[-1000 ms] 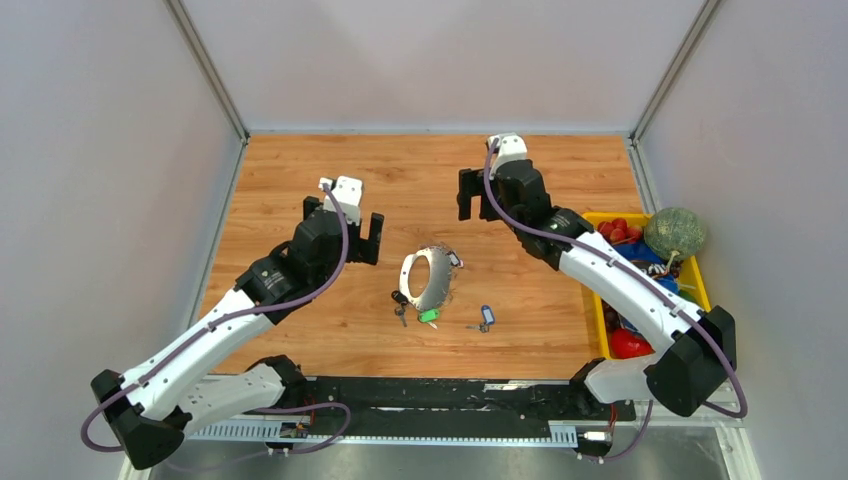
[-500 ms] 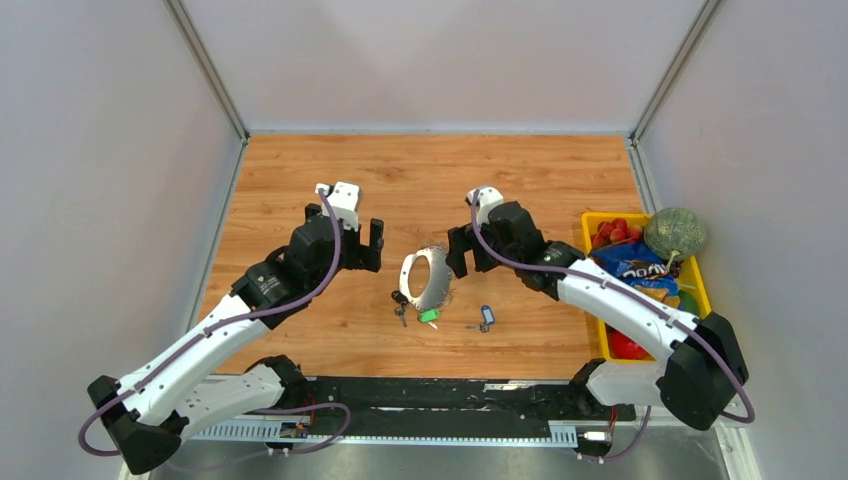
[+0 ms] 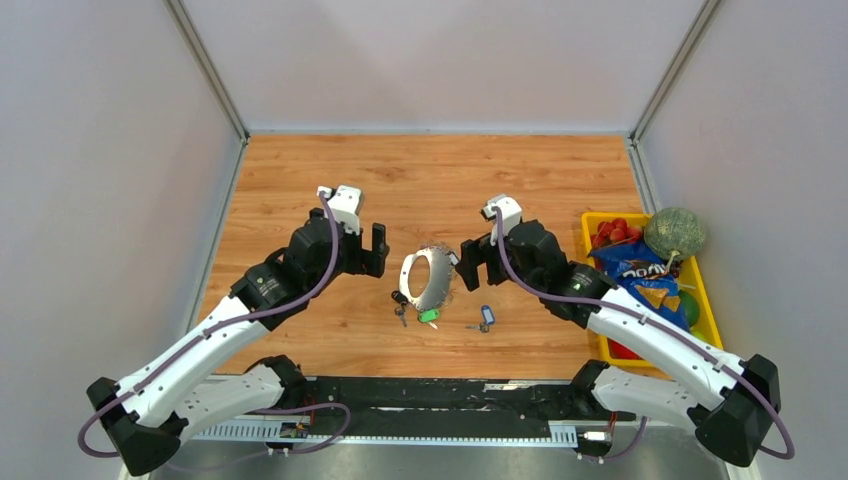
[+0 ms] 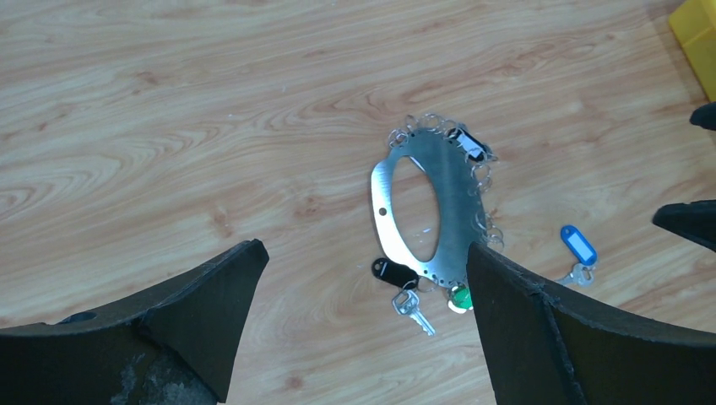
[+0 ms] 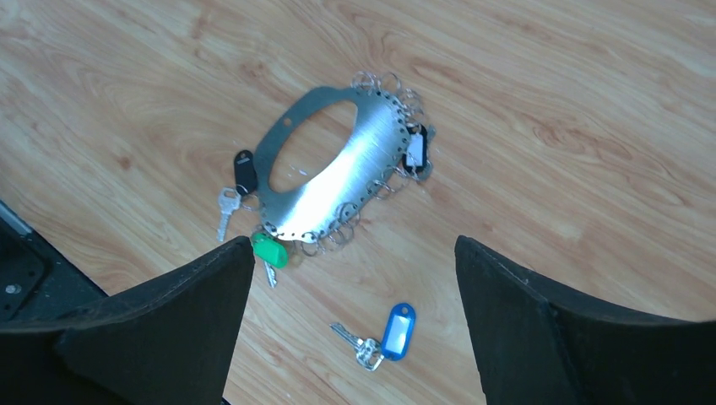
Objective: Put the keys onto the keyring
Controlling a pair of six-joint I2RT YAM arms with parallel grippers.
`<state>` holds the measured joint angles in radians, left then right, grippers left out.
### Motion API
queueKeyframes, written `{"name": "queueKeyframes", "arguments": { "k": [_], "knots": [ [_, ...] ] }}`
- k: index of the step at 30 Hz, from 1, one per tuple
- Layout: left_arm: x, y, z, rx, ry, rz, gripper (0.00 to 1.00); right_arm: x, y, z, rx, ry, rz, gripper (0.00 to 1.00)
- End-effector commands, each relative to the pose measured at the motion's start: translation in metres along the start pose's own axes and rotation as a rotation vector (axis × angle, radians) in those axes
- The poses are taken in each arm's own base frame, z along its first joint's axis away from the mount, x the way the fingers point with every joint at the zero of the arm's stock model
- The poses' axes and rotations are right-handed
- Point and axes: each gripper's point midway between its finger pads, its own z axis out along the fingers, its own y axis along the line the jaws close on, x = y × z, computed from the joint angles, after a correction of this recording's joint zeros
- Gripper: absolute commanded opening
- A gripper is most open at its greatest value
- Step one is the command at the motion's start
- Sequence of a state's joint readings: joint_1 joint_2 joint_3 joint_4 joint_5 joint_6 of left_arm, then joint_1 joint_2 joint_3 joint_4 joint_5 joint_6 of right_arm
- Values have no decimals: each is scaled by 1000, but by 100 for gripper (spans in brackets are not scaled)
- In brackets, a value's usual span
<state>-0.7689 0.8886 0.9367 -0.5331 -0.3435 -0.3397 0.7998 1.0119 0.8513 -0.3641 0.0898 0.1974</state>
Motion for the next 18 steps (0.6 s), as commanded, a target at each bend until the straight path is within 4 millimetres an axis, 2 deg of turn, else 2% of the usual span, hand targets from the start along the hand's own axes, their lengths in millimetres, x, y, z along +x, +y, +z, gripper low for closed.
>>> {"name": "queueKeyframes", "arguments": {
  "k": [1,8,18],
  "knots": [
    [-8,-17,8,72,-33,-30,100,20,-18,1,92,53,-41,91],
    [2,-26,25,84,13,-46,100,35,-13,14,107,93,-10,84],
    [3,-18,26,52,-10,-24,100,57,3,56,108,166,-10,73]
  ]
}}
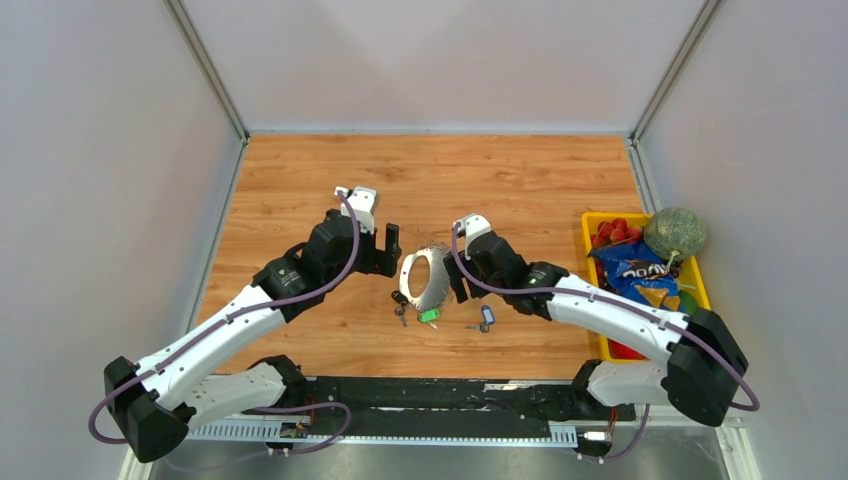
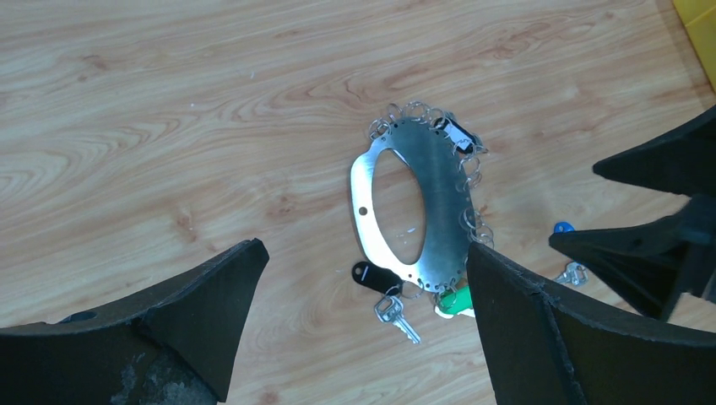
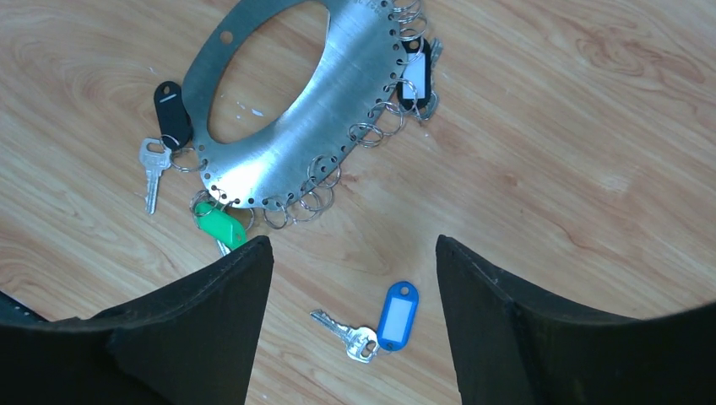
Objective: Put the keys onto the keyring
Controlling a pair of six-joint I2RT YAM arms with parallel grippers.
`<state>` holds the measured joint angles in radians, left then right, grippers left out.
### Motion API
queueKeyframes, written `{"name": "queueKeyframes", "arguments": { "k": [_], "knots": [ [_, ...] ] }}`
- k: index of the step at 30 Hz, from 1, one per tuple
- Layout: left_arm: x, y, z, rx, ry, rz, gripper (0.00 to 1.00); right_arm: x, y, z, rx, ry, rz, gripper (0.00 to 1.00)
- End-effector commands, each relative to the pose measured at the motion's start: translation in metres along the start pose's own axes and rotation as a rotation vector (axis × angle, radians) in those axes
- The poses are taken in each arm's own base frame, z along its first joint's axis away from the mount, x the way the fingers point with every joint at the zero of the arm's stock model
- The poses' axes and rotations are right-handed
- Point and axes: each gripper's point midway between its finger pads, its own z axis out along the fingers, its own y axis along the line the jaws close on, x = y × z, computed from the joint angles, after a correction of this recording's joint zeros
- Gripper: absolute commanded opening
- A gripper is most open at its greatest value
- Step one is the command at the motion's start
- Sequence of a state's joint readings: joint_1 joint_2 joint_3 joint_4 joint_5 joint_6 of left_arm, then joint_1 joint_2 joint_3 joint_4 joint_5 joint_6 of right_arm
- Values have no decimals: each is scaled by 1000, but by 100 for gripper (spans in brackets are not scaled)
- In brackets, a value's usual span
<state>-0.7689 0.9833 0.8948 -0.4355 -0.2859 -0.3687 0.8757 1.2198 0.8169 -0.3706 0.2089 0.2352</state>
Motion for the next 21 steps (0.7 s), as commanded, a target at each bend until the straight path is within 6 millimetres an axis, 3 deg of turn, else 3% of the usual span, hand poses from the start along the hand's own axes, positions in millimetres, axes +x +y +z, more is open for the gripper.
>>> {"name": "queueKeyframes", "arguments": {
  "k": [1,10,15,21],
  "knots": [
    [-15,-1,-3,9,-61,-3,100,-14,13,16,-16,-44,32,72],
    [-17,-15,-5,98,-105,-28,100,4,24,36,-58,11,-2,56],
    [-19,-17,-4,106,-111,-27,100,15,25,42,-62,36,-3,41],
    [-17,-20,0,115,-106,-27,100,17,28,49,-65,36,19,33]
  ]
}}
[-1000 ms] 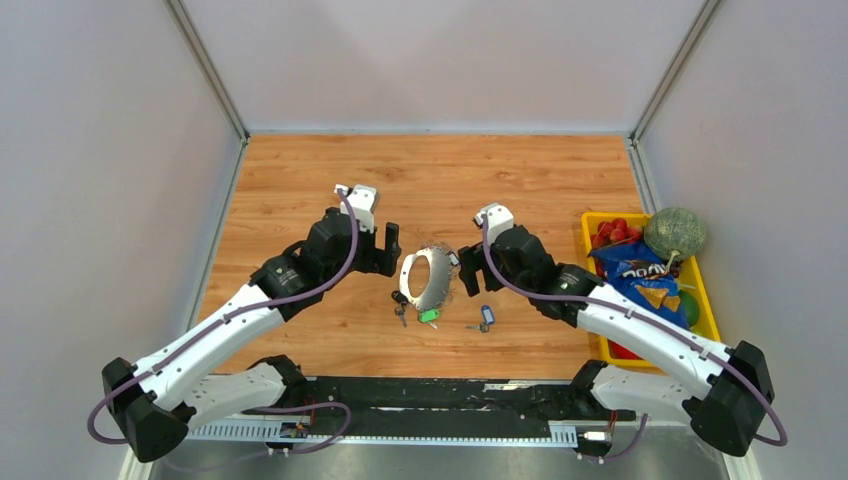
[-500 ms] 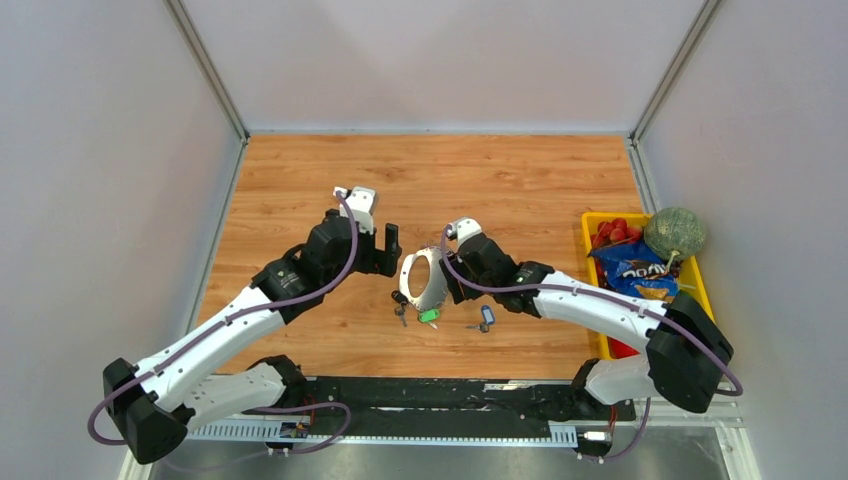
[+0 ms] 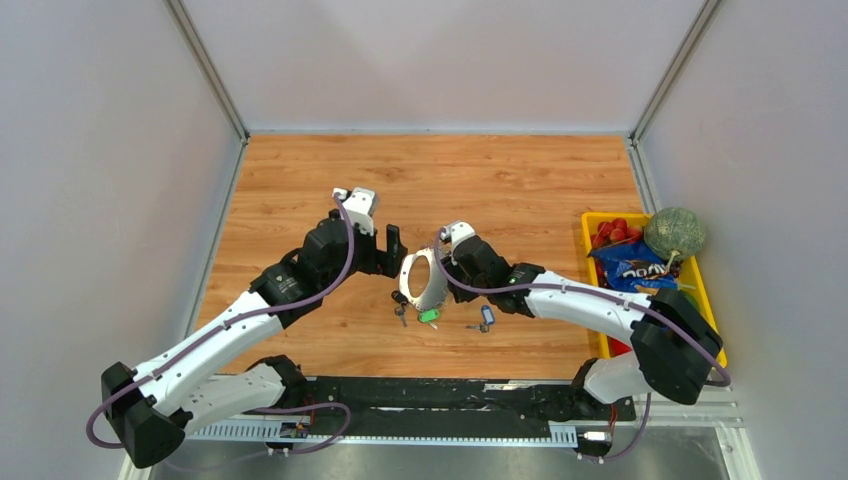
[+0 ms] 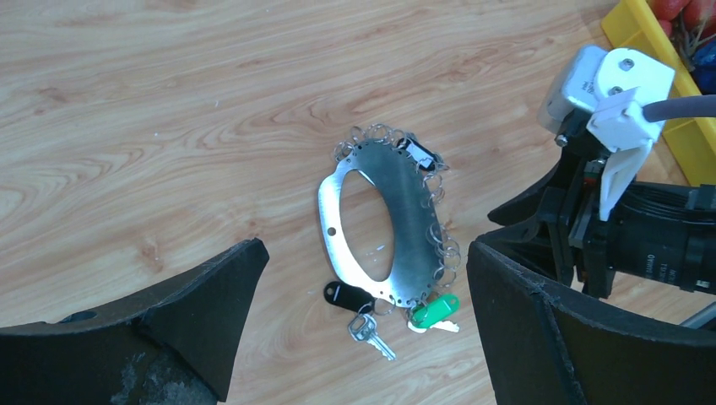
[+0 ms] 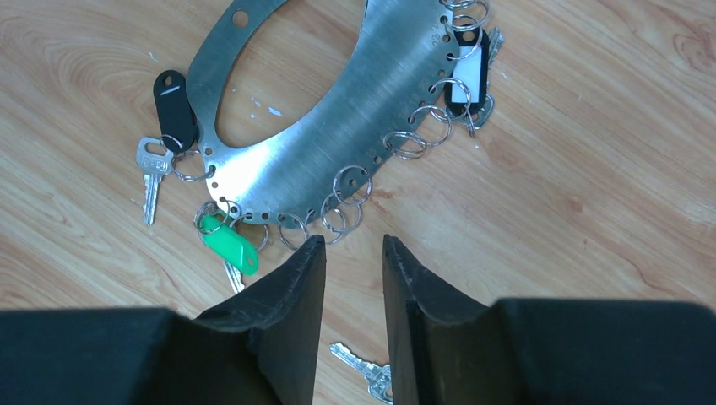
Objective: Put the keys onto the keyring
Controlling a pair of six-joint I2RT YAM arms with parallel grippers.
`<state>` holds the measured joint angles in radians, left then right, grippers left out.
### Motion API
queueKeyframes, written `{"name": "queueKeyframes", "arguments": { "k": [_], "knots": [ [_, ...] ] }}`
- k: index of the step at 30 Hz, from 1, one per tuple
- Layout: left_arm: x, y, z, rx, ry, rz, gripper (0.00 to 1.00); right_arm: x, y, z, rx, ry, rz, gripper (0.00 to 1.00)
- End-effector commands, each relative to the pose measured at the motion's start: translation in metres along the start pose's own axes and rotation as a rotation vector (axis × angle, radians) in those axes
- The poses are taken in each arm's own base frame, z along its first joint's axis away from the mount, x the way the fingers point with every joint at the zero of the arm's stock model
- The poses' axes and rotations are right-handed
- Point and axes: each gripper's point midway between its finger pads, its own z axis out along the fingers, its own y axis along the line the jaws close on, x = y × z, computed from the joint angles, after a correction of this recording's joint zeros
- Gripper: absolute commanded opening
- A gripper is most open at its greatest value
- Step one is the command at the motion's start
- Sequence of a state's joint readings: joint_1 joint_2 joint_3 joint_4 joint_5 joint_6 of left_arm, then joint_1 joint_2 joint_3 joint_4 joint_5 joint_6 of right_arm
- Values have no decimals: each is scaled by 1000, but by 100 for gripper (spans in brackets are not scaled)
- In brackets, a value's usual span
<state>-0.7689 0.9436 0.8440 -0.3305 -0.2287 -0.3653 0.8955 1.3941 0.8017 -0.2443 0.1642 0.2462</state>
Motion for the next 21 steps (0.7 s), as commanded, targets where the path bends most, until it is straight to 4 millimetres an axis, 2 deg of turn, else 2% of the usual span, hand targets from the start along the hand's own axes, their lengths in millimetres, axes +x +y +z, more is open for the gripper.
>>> {"name": "queueKeyframes", "arguments": {
  "k": [1,10,21],
  "knots": [
    [-9,-7,2,33,-38,-6,100,-7,9,11,-21,-31,35,32],
    [-6,-2,-1,17,-36,-3,100,-8,17,33,-20,4,65,27],
    [-6,-3,-1,21,-38,2,100,-11,20,45,-7,13,94,32]
  ]
}}
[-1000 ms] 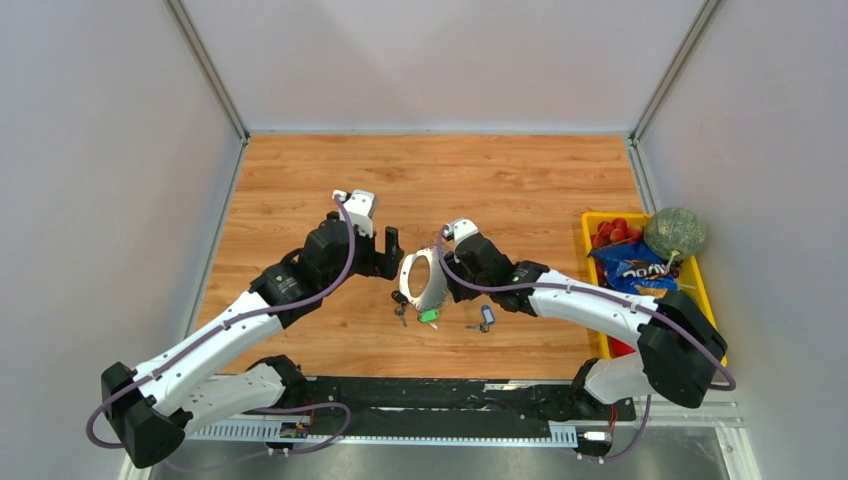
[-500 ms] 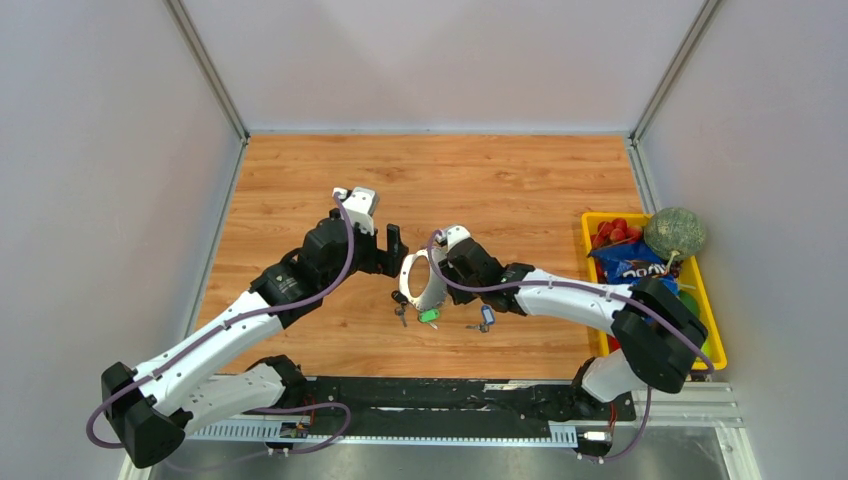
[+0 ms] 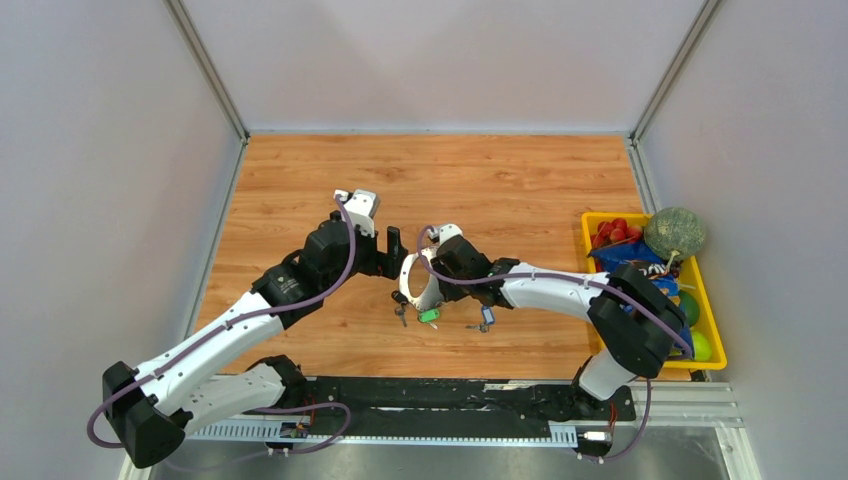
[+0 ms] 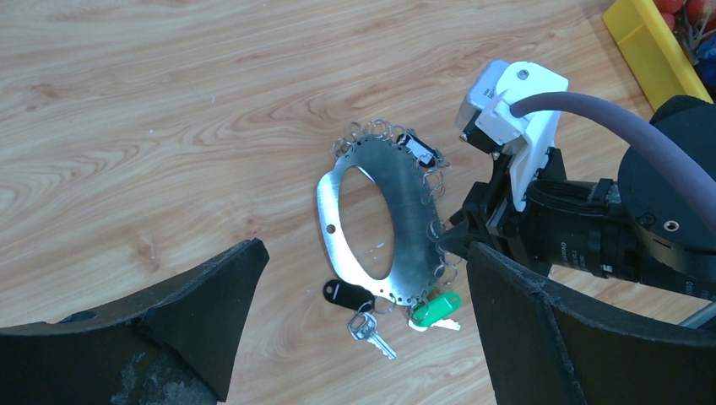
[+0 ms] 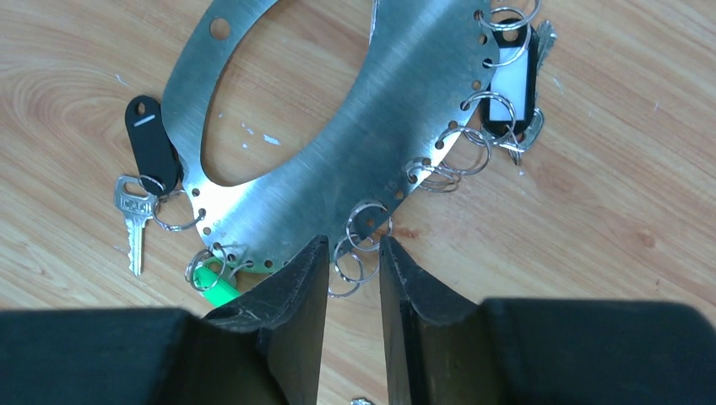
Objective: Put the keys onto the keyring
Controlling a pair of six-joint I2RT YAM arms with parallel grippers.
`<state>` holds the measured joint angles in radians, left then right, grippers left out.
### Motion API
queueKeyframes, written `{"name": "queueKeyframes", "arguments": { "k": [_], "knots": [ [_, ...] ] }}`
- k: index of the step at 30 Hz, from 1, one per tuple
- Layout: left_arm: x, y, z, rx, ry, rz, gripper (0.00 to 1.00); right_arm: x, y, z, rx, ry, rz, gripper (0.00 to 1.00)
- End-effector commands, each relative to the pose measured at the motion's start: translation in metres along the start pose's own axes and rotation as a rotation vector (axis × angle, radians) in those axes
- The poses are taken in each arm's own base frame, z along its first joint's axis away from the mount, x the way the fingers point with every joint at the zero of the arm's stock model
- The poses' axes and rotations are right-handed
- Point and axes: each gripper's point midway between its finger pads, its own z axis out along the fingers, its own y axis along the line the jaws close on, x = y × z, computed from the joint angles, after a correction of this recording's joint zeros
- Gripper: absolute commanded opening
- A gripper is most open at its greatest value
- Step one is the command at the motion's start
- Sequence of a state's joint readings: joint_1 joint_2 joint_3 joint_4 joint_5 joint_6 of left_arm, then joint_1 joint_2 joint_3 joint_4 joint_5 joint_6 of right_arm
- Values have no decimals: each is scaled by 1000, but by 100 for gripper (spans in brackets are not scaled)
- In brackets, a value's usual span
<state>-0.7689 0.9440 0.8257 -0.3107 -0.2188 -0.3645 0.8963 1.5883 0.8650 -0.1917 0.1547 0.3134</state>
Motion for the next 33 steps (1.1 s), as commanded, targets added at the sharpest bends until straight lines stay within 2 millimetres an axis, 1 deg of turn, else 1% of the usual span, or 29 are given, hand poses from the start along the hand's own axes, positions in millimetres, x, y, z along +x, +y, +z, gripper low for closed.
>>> {"name": "queueKeyframes", "arguments": {
  "k": [1,8,20,33],
  "knots": [
    [-10,-2,-3,12,-39,2,100,-23,13,4,-20,-60,44,32],
    [-10,-2,-4,16,-44,1,100,-25,10,8,4,-64,67,31],
    [-11,-2,-6,16,-53,-2,100,-20,10,18,20,-40,82,30],
    [-12,-3,-6,23,-57,-3,100,-8,2,21,59,-5,88,23]
  ]
}}
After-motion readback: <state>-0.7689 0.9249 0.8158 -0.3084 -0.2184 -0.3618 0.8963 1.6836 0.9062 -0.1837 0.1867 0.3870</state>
